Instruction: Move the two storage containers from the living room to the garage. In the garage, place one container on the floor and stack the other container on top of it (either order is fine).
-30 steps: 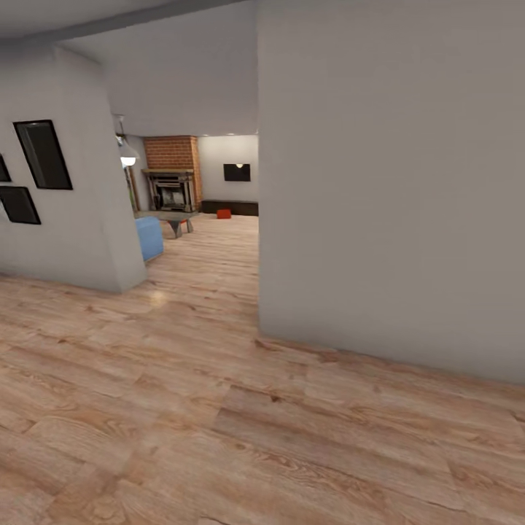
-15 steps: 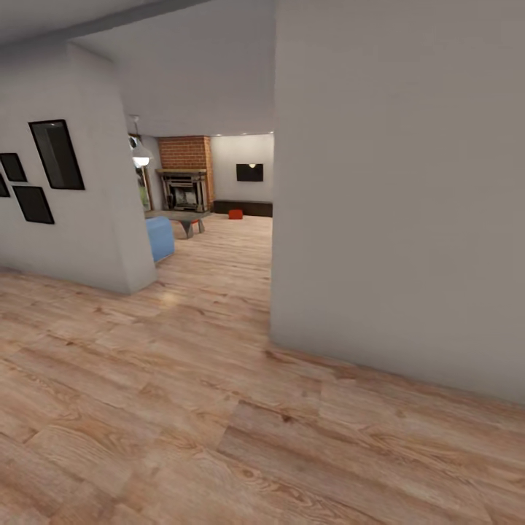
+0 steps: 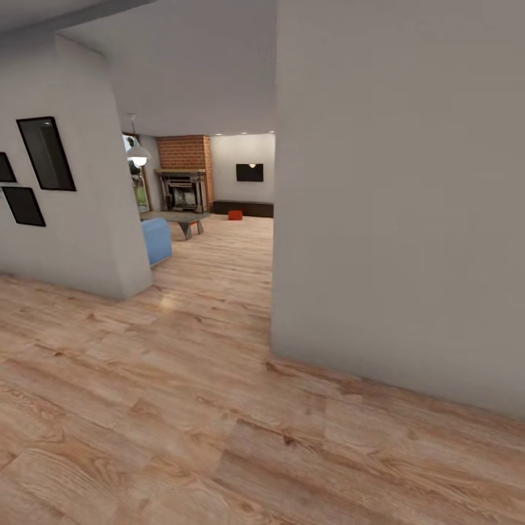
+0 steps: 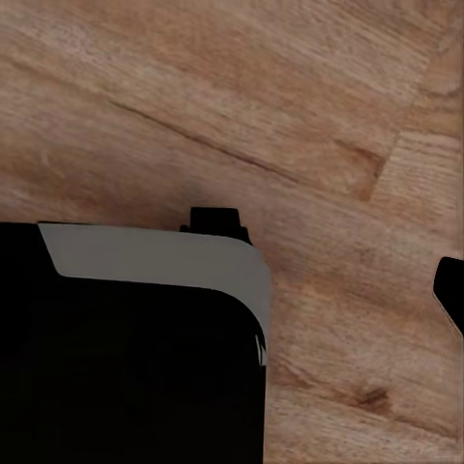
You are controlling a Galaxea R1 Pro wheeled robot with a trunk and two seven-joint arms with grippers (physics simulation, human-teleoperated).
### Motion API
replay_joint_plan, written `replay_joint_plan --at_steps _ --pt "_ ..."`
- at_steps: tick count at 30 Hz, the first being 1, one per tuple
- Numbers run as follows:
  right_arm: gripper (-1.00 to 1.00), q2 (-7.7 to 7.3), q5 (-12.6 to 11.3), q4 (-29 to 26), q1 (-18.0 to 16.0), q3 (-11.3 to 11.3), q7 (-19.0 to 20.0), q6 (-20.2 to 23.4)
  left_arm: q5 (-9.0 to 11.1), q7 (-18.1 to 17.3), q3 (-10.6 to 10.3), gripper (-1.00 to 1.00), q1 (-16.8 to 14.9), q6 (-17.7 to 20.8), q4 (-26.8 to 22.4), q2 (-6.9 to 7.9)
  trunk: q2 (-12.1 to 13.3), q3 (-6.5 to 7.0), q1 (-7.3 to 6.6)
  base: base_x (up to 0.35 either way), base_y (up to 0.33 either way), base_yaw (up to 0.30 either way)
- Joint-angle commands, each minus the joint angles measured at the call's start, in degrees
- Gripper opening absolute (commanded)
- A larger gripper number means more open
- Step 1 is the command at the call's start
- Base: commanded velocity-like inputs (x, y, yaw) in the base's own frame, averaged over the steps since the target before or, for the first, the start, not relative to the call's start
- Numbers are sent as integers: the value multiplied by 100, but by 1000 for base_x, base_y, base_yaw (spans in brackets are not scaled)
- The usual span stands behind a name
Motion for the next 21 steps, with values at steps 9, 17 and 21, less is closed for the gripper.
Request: replay_joint_plan --at_steps 9,17,21 --pt "100 -1 -24 15 -7 49 17 -60 11 5 22 100 1 -3 -7 -1 -2 -5 3 328 0 0" --pt "100 11 -27 15 -7 36 -19 -65 13 5 24 100 1 -1 -7 -1 -2 -5 3 328 0 27" --pt "100 23 -10 16 -7 46 -28 -65 18 5 24 100 1 4 -7 4 -2 -5 3 328 0 219"
